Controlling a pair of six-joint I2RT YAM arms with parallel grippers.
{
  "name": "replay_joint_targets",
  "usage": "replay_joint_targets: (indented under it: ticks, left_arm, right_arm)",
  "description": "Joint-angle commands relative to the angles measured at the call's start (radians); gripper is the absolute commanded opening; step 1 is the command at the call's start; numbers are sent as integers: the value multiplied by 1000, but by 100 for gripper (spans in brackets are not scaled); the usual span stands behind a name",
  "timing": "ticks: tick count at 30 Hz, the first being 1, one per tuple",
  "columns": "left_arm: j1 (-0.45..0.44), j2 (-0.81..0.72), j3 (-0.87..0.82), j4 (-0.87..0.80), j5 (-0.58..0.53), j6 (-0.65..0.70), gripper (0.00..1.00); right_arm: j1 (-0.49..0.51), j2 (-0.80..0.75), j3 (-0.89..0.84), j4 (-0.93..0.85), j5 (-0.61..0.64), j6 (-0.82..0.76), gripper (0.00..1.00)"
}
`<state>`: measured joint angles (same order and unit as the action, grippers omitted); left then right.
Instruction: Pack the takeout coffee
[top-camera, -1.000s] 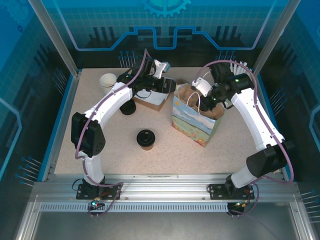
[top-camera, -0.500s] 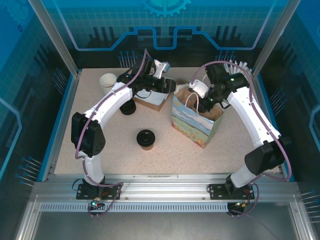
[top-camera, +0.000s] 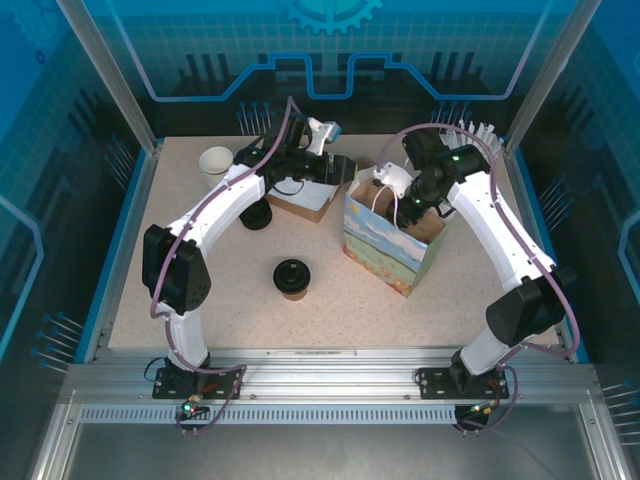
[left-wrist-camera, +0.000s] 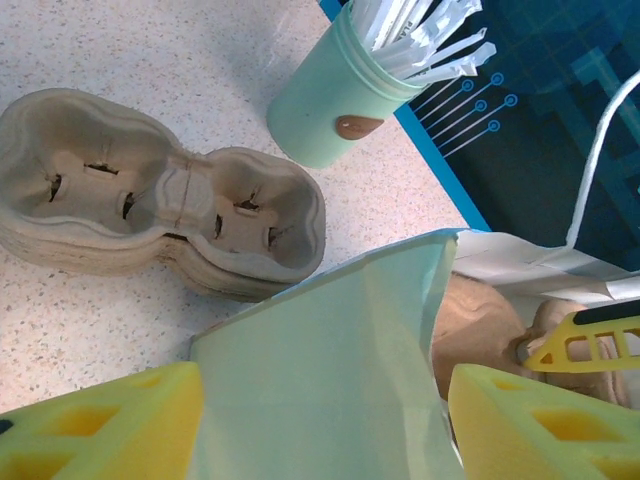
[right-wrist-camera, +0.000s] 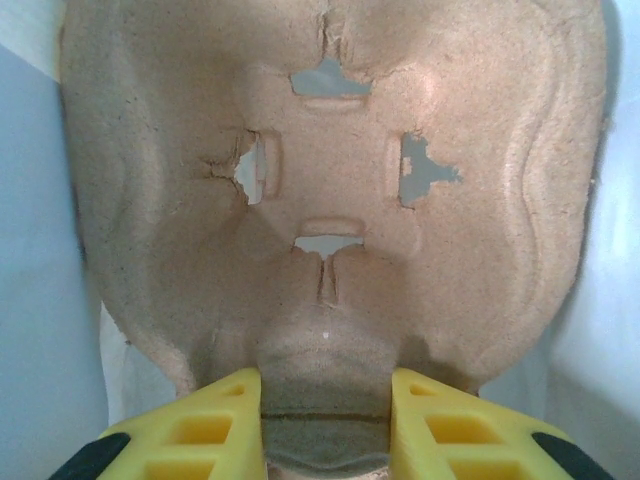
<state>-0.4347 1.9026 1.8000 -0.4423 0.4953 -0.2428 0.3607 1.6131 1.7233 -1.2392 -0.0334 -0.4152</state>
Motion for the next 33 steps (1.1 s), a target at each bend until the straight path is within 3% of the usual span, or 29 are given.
replay_joint_targets:
  ticks: [1,13,25,33]
  left_arm:
    - [7,-64,-5,49,33,-36,70]
    - [37,-210,-109,131,-72,-59,75]
    - [54,-471,-421,252,-208,-101,75]
    - [53,-589,-562,281,-222,-118,76]
  right_arm:
    - [13,20,19,-23,28,19,30]
    - [23,56,-34,28,27,34,30]
    - [23,76,-111,94,30,58,30]
    - [24,92,-156,141,29,71,30]
